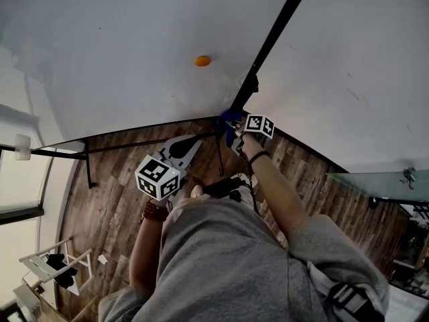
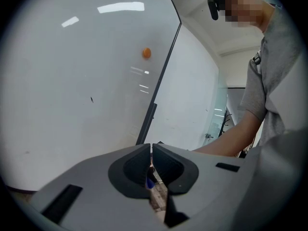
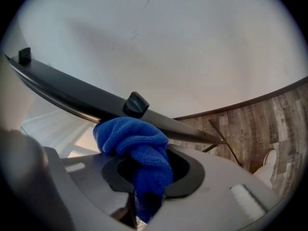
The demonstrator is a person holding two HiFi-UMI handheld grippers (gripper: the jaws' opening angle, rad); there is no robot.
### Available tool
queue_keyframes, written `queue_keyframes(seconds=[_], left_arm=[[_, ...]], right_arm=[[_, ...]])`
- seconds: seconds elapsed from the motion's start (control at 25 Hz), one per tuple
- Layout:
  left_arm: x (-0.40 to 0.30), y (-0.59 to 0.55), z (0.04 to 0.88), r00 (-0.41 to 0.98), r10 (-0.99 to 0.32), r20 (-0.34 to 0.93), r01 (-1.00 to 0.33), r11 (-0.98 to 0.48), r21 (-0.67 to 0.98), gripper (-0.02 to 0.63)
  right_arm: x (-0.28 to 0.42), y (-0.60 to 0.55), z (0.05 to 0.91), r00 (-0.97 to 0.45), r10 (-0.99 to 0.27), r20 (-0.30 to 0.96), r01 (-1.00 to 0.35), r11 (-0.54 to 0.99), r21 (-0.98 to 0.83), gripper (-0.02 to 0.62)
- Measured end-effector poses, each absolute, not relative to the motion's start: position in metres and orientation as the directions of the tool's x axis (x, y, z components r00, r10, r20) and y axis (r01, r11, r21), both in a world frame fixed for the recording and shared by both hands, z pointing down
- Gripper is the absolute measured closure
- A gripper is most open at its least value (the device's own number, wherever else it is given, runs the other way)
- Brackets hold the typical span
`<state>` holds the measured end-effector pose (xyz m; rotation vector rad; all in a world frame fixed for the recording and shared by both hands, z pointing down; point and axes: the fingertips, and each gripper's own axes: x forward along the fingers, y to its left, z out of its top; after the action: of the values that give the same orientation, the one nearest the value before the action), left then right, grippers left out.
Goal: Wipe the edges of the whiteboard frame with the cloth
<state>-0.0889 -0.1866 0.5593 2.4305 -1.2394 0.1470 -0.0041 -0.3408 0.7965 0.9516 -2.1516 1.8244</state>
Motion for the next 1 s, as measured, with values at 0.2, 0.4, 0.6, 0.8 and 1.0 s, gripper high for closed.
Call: queue_keyframes(seconds=[0.2, 0.4, 0.6, 0.8, 1.0], left_arm=[[-0.090, -0.178, 0.557, 0.595, -0.758, 0.268, -0.798, -0.516, 0.311, 0.586], [-0.086, -0.167, 0.560, 0.603, -0.751, 0.269, -0.793, -0.527, 0.306, 0.586], [-0.083, -0.157, 0.567, 0.618, -0.738, 0.272, -0.783, -0.545, 0.299, 0.586], [-0.077, -0.149, 0.570, 0.625, -0.729, 0.279, -0.779, -0.563, 0.276, 0.586], [-0.078, -0.145, 0.573, 0.600, -0.743, 0.296, -0.800, -0.559, 0.220, 0.586]], right_arm=[[-0.001, -0.334, 0.809, -0.756, -0.366, 0.543, -0.585, 0.003, -0.811, 0.487], [0.021, -0.311, 0.833, -0.689, -0.326, 0.647, -0.678, -0.024, -0.735, 0.488], [0.051, -0.278, 0.846, -0.626, -0.312, 0.715, -0.745, -0.033, -0.667, 0.485], [0.073, -0.259, 0.836, -0.584, -0.382, 0.716, -0.770, -0.016, -0.637, 0.482], [0.086, -0.256, 0.807, -0.543, -0.514, 0.664, -0.778, 0.010, -0.629, 0.480]])
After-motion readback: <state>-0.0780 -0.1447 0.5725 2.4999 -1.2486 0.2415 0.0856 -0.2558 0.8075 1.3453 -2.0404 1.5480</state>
